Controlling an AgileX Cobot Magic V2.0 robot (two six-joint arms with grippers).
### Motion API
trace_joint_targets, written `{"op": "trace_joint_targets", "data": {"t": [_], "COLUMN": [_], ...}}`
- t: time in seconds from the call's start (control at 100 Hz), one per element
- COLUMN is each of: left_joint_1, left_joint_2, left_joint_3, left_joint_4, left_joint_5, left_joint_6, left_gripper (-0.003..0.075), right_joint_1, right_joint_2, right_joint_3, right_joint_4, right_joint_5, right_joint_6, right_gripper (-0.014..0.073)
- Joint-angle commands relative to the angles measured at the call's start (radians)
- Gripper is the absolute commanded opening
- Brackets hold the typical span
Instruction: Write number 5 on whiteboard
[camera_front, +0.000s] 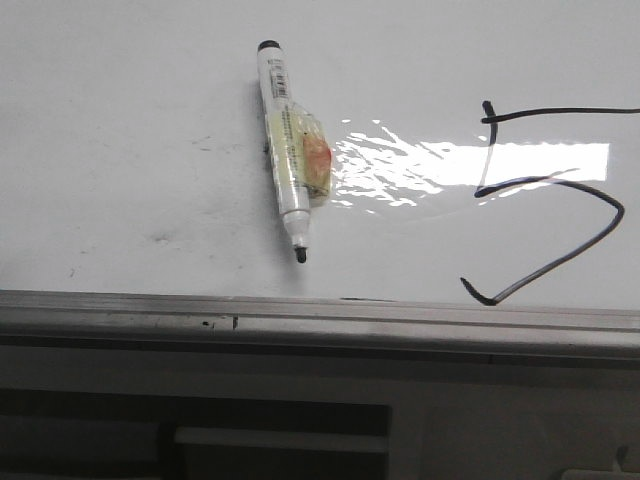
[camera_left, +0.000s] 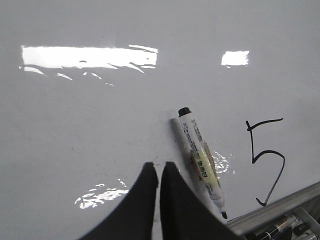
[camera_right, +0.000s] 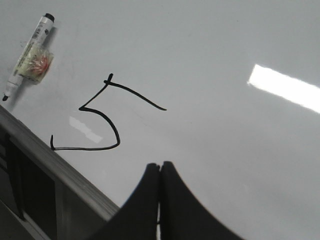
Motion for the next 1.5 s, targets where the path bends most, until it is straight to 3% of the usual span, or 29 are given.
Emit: {"op": "trace_joint_targets", "data": {"t": [0.0,0.38,0.57,0.7,0.8,1.02,1.15,1.34,1.49], "left_joint_1": [-0.007,-0.007,0.022,0.115,0.251,0.593,0.742,0.869,0.907], "left_joint_2": [0.001,0.001,-0.099,-0.205,-0.278,-0.401,-0.458,-0.581,-0.568], "left_joint_3": [-0.025,-0.023,0.068,0.198,0.292,0.385,0.39,0.39,0.39], "left_joint_4": [0.036,0.036,0.256,0.669,1.009,1.43,1.51,1.51,1.513], "left_joint_5": [0.009,0.009,-0.073,-0.068,-0.044,0.197,0.363,0.693,0.687], "left_joint_6": [0.0,0.0,-0.023,-0.368,-0.652,-1.098,-1.273,-1.283,-1.283], "left_gripper": [-0.002,-0.002,-0.002,-0.002,-0.002,-0.002,-0.002,-0.002,-0.002], "right_joint_1": [-0.006,-0.006,-0.006,-0.006,-0.006,-0.006,-0.006,-0.006,-0.006], "right_joint_2": [0.025,0.025,0.025,0.025,0.025,0.025,0.025,0.025,0.025], "right_joint_3": [-0.02,-0.02,-0.02,-0.02,-0.02,-0.02,-0.02,-0.02,-0.02], "right_joint_4": [-0.047,-0.047,-0.049,-0.049,-0.049,-0.049,-0.049,-0.051,-0.053], "right_joint_5": [-0.055,-0.055,-0.055,-0.055,-0.055,-0.055,-0.055,-0.055,-0.053], "right_joint_6": [0.001,0.001,0.001,0.001,0.001,0.001,0.001,0.001,0.001], "right_gripper": [-0.0063,-0.0063,-0.0063,-0.0063,-0.0063,-0.0063,-0.0063,-0.0063,-0.0063]}}
